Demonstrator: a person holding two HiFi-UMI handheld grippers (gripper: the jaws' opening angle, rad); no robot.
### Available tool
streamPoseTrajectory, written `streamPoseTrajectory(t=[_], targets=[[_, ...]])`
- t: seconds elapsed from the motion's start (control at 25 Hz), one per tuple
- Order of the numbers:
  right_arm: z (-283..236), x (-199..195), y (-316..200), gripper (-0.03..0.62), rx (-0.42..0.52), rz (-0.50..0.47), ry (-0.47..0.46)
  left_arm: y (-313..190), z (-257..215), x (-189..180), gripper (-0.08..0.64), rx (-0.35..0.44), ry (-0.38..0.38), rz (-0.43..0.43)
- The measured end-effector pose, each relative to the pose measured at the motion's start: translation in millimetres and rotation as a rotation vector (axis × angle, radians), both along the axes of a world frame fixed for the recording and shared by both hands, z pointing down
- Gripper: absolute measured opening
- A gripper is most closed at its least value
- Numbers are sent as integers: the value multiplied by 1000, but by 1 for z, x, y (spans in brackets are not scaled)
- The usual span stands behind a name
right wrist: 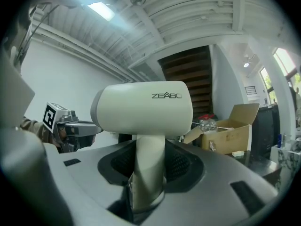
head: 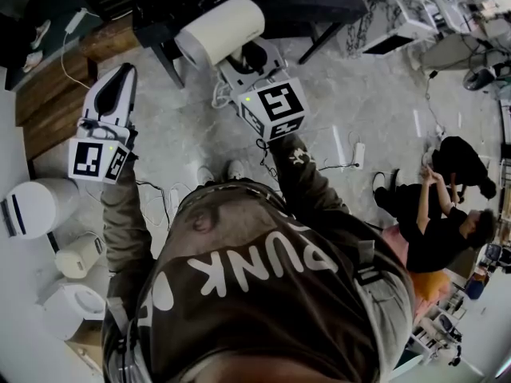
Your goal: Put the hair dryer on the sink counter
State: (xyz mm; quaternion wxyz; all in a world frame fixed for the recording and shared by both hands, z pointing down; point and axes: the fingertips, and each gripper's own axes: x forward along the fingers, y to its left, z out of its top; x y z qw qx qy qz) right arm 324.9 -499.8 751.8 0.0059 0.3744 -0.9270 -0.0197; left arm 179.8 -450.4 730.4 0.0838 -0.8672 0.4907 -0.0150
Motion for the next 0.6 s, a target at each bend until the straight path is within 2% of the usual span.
streamPoseTrajectory(t=[0.24, 0.6], targets=[[-2, 10, -4, 156, 3, 0, -9, -3, -3, 11, 29, 8, -10, -7], [-1, 45, -6, 156, 7, -13, -24, -3, 0, 44, 30, 10, -35, -40]])
